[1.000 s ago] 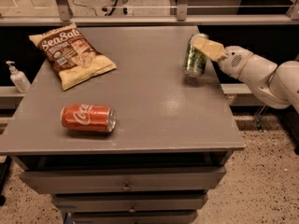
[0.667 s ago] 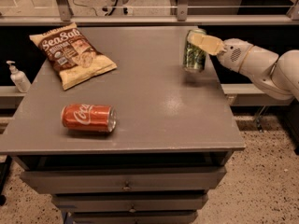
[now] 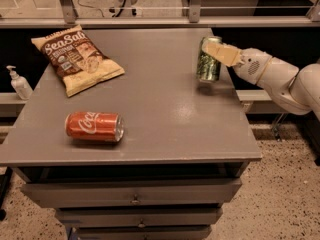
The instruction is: Place green can upright
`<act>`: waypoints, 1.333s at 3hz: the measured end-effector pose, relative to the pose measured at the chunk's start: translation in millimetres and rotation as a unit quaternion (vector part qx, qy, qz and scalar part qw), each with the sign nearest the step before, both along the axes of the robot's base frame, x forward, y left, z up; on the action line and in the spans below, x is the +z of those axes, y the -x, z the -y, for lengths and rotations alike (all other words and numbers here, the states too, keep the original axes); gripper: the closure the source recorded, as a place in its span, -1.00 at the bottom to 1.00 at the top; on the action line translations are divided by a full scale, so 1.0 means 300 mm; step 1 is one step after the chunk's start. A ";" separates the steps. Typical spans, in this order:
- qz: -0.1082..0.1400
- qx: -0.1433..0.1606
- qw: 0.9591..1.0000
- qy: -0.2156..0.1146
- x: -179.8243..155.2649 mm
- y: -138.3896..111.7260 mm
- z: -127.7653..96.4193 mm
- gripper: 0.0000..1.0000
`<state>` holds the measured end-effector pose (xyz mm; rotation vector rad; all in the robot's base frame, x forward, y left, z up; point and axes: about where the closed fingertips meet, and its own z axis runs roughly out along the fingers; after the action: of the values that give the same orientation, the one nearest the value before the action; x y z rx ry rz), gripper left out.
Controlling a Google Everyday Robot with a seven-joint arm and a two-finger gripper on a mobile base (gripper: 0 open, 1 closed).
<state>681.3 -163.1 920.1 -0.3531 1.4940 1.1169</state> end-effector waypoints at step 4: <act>0.211 0.095 0.969 0.081 0.014 0.148 -0.061 1.00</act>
Offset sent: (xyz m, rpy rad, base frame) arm -0.0421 0.0101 0.0203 -0.2379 -0.4563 0.2450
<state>637.0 -144.7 924.5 -0.8102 1.1890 0.9913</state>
